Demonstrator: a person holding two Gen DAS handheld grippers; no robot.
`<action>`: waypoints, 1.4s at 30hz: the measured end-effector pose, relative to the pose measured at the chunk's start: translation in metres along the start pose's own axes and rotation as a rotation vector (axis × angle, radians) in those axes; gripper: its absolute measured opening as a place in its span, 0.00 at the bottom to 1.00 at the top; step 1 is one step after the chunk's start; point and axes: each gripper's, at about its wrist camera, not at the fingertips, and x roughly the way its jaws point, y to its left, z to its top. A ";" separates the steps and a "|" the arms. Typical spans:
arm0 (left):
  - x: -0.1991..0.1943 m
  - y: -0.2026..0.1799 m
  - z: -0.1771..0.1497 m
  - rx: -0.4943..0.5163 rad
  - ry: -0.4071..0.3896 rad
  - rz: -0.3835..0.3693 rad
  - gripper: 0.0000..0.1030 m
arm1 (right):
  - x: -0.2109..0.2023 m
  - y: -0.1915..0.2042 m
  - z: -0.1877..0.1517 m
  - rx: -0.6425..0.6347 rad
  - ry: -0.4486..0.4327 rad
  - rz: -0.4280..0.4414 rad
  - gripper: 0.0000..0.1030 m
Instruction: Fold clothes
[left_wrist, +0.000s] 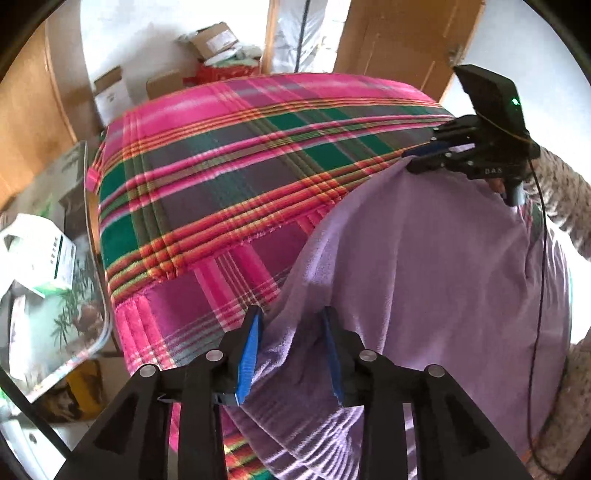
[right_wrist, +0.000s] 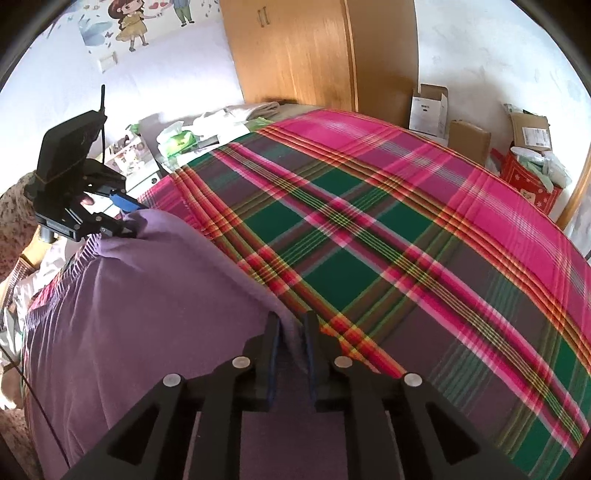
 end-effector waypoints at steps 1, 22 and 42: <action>0.000 -0.001 0.001 0.001 0.001 0.003 0.33 | 0.000 0.000 0.000 0.000 0.000 -0.002 0.12; -0.018 -0.017 0.012 0.080 -0.065 0.286 0.03 | -0.034 0.035 0.007 -0.069 -0.033 -0.138 0.03; -0.029 -0.025 0.008 0.048 -0.084 0.365 0.03 | -0.049 0.049 0.009 -0.029 -0.076 -0.182 0.03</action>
